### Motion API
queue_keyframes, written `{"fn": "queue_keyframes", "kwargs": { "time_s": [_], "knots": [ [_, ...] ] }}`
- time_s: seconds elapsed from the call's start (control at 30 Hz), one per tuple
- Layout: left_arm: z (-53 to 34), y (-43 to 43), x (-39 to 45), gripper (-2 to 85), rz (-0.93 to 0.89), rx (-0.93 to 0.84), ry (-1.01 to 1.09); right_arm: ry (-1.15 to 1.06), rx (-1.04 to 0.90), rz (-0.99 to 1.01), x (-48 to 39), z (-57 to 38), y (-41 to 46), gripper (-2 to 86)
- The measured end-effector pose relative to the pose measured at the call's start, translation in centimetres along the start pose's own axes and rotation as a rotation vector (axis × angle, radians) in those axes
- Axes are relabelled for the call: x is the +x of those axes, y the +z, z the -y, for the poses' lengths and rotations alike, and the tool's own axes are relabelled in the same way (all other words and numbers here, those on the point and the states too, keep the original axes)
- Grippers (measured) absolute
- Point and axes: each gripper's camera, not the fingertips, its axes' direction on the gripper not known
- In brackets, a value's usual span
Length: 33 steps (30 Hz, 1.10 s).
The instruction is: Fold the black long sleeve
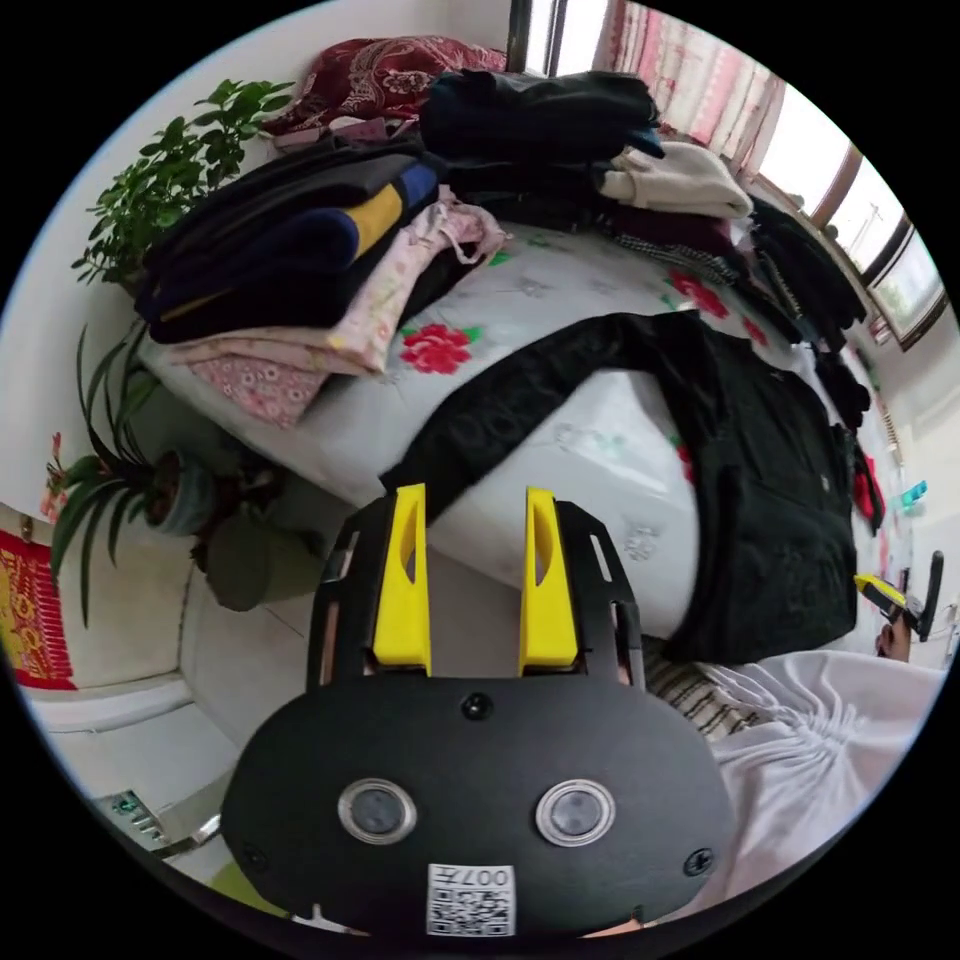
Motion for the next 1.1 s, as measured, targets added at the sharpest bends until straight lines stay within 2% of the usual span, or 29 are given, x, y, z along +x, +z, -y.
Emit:
{"fn": "queue_keyframes", "kwargs": {
  "time_s": [0.13,0.2,0.33,0.4,0.43,0.5,0.6,0.7,0.8,0.87,1.0,1.1],
  "knots": [
    [2.4,3.1,-1.2,13.1,0.078,-0.142,0.044,-0.085,-0.171,-0.081,-5.1,3.9,5.1,-0.2],
    [3.3,3.6,-2.3,11.4,0.000,-0.155,0.039,-0.101,-0.256,-0.101,-6.8,4.6,7.5,-0.2],
    [3.7,3.1,-5.0,6.5,-0.132,-0.145,-0.003,-0.111,-0.198,-0.253,-10.1,4.2,8.9,-0.2],
    [3.6,2.2,-7.0,5.1,-0.293,-0.139,-0.024,-0.120,-0.181,-0.288,-11.1,3.8,9.3,-0.2],
    [3.6,1.6,-7.6,5.0,-0.356,-0.118,-0.032,-0.110,-0.174,-0.300,-11.6,3.6,9.5,-0.2],
    [3.3,-2.1,-9.8,4.9,-0.626,0.061,-0.085,-0.082,-0.171,-0.306,-12.1,3.5,9.7,-0.2],
    [3.3,-8.0,-12.7,4.8,-0.805,0.309,-0.106,-0.001,-0.180,-0.304,-12.4,3.5,9.8,-0.2],
    [3.3,-11.6,-16.8,4.8,-0.751,0.437,-0.171,0.004,-0.190,-0.307,-13.2,3.3,9.8,-0.2],
    [3.3,-10.6,-20.5,4.8,-0.679,0.367,-0.302,-0.042,-0.128,-0.303,-14.6,2.6,8.7,-0.2],
    [3.2,-9.6,-21.5,4.7,-0.709,0.346,-0.340,-0.046,-0.082,-0.291,-15.3,2.0,7.9,-0.2],
    [3.8,-9.3,-21.0,4.7,-0.732,0.376,-0.382,-0.023,0.014,-0.235,-15.8,0.4,6.2,-0.2],
    [4.7,-10.2,-18.8,4.8,-0.770,0.408,-0.335,0.014,0.062,-0.185,-15.5,-1.2,5.4,-0.2]
  ]
}}
